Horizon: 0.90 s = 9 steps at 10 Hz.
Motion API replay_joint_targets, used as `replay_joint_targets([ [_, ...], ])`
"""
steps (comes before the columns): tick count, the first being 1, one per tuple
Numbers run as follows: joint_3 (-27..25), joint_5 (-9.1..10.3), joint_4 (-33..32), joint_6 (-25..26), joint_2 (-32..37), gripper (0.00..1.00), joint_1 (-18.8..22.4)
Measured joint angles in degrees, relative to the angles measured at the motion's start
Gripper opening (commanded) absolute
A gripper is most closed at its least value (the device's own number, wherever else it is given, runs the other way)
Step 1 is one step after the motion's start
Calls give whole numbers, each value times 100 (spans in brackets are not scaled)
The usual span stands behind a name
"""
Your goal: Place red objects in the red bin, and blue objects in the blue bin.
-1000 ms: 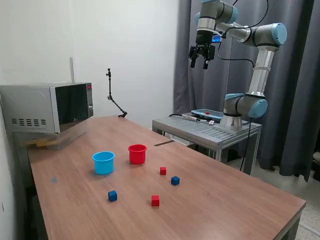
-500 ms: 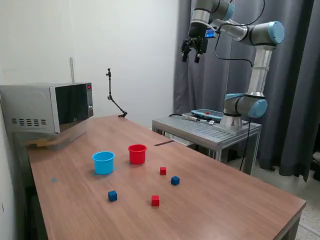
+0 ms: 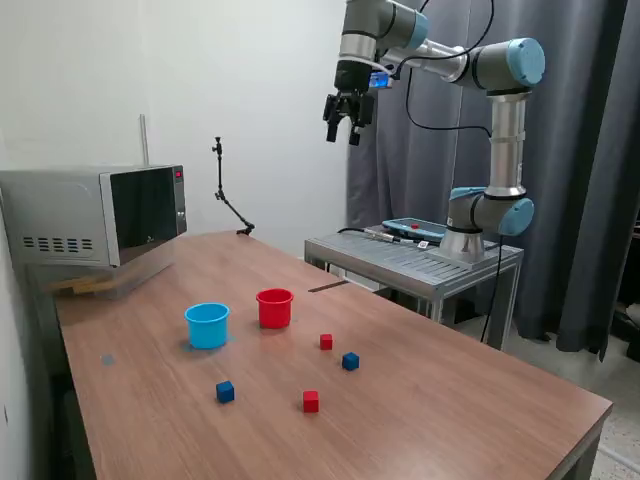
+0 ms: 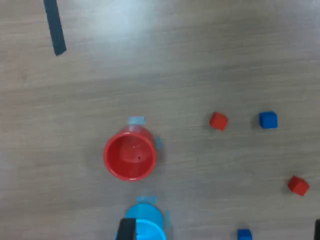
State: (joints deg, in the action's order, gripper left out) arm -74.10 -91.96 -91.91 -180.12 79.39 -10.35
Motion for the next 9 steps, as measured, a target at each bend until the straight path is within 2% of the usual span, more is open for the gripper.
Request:
replay_joint_targets([
  [3, 417, 62, -11, 27, -758, 100, -1],
  [6, 691, 405, -50, 29, -1307, 100, 18],
  [9, 694, 487, -84, 25, -1750, 100, 244],
])
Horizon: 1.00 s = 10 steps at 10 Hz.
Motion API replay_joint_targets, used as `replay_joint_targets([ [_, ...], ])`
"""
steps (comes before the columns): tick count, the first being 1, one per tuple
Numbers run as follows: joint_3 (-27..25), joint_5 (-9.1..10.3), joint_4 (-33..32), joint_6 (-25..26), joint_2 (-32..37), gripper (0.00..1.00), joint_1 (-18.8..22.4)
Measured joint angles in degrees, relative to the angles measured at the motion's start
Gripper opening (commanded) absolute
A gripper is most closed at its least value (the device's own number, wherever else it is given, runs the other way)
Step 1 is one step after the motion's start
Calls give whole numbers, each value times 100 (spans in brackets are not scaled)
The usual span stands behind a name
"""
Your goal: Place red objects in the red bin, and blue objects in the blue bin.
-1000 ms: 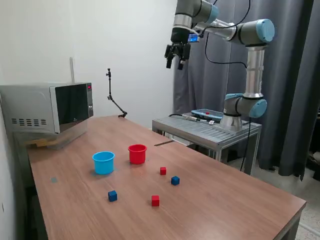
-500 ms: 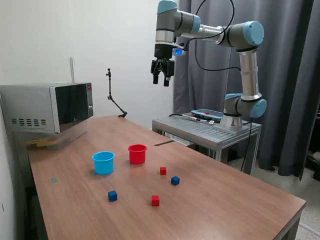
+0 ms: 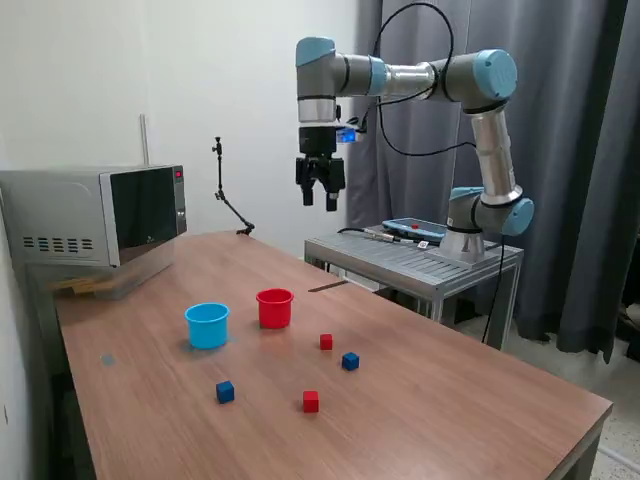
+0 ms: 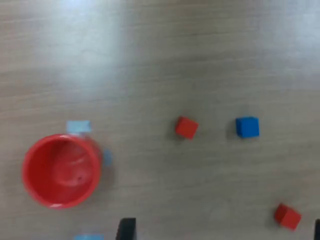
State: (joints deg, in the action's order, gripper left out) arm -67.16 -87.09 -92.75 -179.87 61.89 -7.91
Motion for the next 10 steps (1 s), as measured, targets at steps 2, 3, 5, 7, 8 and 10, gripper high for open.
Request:
replay_joint_targets([
  [2, -206, 12, -55, 4, -128, 100, 294],
  [3, -373, 26, -167, 11, -147, 100, 422],
  [5, -709, 85, -475, 19, -170, 100, 551],
  [7, -878, 114, -785, 22, -257, 100, 583],
  [8, -956, 118, -1128, 20, -309, 100, 602],
  [10, -1110, 120, -1643, 16, -443, 100, 658],
])
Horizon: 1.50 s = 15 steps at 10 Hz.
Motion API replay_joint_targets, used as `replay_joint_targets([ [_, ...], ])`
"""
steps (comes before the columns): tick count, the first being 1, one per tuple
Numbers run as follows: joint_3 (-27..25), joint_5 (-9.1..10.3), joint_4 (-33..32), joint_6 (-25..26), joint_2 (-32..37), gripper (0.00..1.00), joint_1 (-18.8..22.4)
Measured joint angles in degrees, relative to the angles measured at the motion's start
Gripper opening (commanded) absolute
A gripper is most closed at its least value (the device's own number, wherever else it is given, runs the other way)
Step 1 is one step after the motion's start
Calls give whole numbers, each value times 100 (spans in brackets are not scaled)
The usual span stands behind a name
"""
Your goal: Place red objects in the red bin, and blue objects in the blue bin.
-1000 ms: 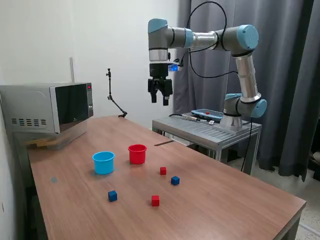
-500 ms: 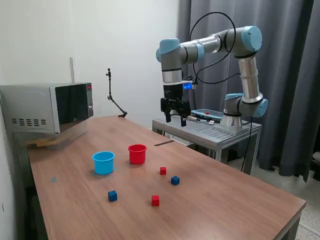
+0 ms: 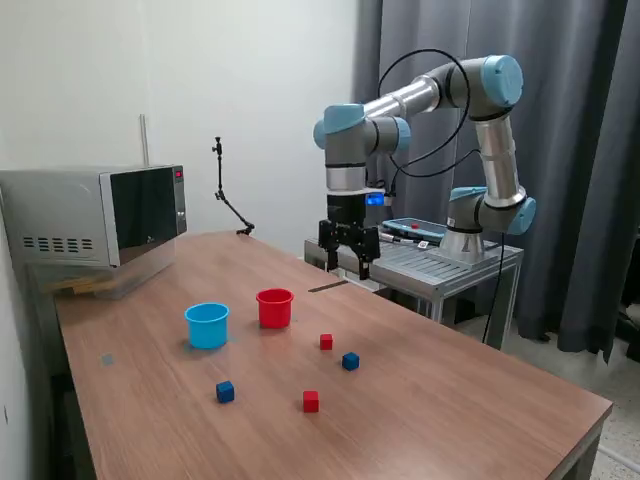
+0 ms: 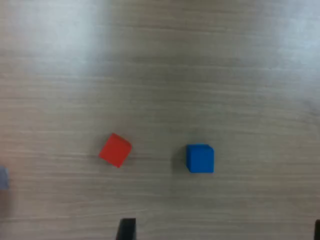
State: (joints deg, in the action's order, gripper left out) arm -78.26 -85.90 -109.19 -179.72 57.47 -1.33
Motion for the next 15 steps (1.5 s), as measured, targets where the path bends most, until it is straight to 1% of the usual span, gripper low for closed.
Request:
replay_joint_targets([
  [6, -705, 2, -1031, -39, -167, 100, 58],
  [8, -830, 8, -1276, -233, -216, 100, 61],
  [11, -813, 8, -1365, -402, -378, 100, 108],
  [15, -497, 4, -1377, -421, -847, 100, 245],
])
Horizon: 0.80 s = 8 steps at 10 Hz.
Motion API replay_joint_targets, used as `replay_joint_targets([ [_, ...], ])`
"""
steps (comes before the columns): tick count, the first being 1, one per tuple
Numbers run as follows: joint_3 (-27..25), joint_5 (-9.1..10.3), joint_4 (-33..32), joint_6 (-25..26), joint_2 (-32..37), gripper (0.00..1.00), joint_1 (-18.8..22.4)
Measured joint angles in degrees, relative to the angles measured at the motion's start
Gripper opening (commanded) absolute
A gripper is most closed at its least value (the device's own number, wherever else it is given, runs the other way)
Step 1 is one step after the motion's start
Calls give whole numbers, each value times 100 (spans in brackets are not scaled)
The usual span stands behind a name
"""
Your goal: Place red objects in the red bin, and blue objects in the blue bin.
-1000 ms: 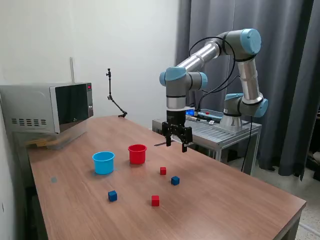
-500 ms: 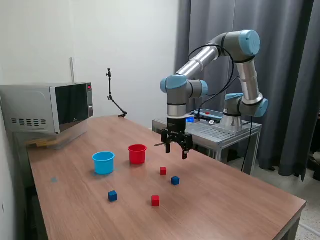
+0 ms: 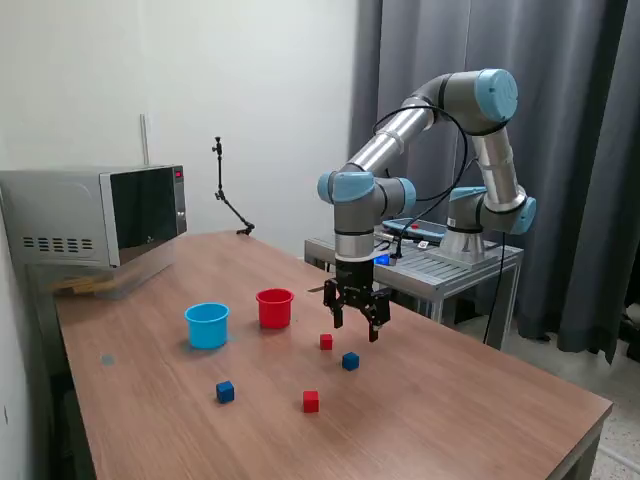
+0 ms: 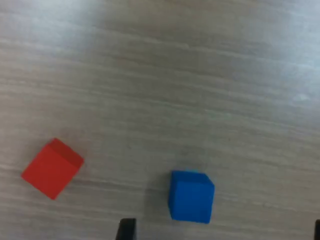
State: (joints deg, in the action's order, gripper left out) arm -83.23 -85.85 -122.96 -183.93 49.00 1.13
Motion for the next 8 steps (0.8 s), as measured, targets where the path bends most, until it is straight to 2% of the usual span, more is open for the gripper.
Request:
replay_joint_targets([
  [8, 80, -2, -233, 30, -474, 100, 10],
])
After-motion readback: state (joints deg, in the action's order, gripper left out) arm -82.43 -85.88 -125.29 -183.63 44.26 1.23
